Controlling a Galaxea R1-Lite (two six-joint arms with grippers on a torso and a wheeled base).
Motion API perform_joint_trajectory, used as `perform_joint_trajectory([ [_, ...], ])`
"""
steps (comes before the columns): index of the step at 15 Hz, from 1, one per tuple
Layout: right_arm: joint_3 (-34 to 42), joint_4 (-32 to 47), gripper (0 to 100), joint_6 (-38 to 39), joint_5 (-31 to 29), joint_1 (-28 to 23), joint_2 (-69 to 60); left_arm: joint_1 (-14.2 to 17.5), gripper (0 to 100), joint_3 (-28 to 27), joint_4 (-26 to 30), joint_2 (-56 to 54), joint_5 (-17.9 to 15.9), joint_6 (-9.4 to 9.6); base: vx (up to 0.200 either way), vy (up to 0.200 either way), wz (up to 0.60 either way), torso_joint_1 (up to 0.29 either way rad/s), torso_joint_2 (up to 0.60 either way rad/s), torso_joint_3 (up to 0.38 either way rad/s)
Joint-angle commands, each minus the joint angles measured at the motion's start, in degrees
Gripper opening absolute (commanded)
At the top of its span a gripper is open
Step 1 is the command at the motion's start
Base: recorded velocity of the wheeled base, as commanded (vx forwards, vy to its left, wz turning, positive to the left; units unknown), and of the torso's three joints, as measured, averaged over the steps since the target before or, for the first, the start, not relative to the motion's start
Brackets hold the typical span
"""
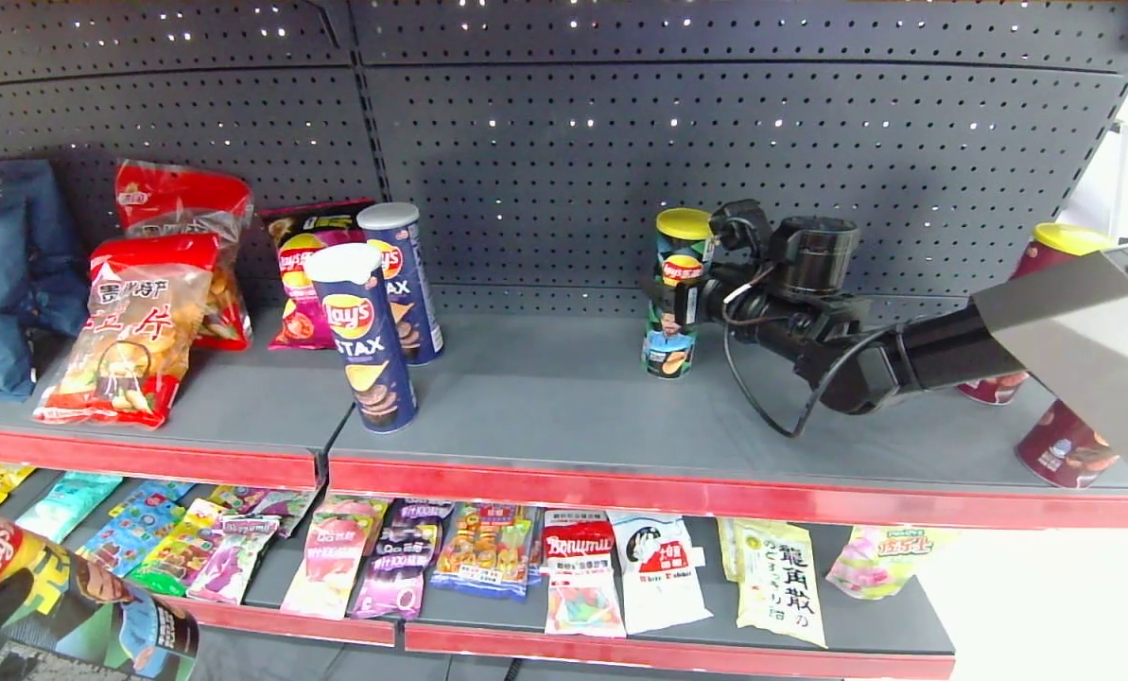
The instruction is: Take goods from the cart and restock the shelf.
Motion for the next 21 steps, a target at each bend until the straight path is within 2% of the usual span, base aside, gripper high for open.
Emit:
perform_joint_trajectory([
  [1,-0.1,0.0,0,0.0,-0.3,0.1,-0.2,0.0,0,0.2,0.0,0.1,0.0,0.02,0.0,0.0,0.0,0.0,0.0,0.0],
  [5,3.0,0.5,0,-0.3,-2.0,0.8,-3.9,0.0,0,1.0,0.0,-0.3,0.0,-0.07,0.0,0.0,0.0,0.0,0.0,0.0],
  [9,12.1,0.4,0,-0.3,-8.1,3.9,-11.6,0.0,0,0.7,0.0,-0.3,-0.1,-0.07,0.0,0.0,0.0,0.0,0.0,0.0],
  [11,15.7,-0.1,0,0.1,-11.9,5.8,-14.7,0.0,0,0.8,0.0,-0.3,-0.1,-0.07,0.0,0.0,0.0,0.0,0.0,0.0],
  [12,15.7,-0.1,0,0.1,-11.9,5.8,-14.7,0.0,0,0.8,0.0,-0.3,-0.1,-0.07,0.0,0.0,0.0,0.0,0.0,0.0],
  [14,18.7,-3.7,0,1.2,-17.6,7.6,-15.5,0.0,0,0.6,-0.1,-0.3,-0.1,-0.07,0.0,0.0,0.0,0.0,0.0,0.0],
  [17,25.9,-8.2,0,1.5,-19.8,10.0,-17.3,0.0,0,0.5,0.0,-0.4,0.0,-0.16,0.0,0.0,0.0,0.0,0.0,0.0],
  [21,31.7,-13.1,0,1.7,-23.0,12.7,-17.2,0.0,0,0.6,-0.1,-0.4,0.0,-0.07,0.0,0.0,0.0,0.0,0.0,0.0],
])
